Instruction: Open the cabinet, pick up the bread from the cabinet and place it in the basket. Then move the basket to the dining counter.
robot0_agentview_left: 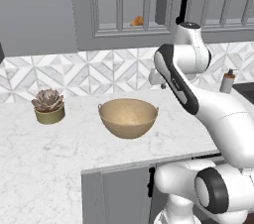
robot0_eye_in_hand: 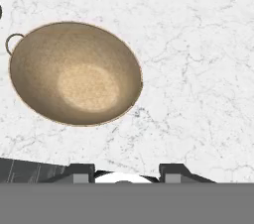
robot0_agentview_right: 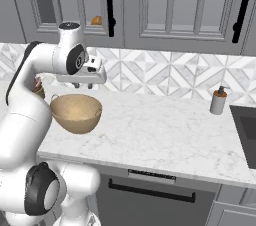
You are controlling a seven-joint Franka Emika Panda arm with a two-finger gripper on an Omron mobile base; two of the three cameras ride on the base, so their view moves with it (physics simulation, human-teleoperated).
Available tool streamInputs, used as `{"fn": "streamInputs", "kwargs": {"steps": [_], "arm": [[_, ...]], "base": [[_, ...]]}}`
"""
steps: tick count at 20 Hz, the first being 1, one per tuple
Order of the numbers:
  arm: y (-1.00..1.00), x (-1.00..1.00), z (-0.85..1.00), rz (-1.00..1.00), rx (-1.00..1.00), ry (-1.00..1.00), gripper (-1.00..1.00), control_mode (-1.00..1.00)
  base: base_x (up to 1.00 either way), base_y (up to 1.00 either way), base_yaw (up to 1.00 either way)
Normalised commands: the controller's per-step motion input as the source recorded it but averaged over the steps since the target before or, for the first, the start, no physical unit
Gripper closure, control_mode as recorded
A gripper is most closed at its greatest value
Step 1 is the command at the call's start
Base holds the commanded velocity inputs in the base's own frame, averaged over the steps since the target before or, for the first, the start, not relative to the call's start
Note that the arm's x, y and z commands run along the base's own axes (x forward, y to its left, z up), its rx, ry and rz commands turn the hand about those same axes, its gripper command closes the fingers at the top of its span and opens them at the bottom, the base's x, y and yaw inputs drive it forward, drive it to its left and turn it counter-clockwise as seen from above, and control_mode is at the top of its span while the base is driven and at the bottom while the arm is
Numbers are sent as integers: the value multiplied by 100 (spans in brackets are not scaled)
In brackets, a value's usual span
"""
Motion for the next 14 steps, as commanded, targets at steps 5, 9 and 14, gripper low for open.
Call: {"fn": "streamInputs", "kwargs": {"steps": [5, 9, 14], "arm": [[0, 0, -8, 0, 0, 1, -100, -100], [1, -8, 45, -11, -7, -28, -100, -100], [-16, -25, 86, -1, -2, -51, -100, -100]], "base": [[0, 0, 0], [0, 0, 0], [0, 0, 0]]}}
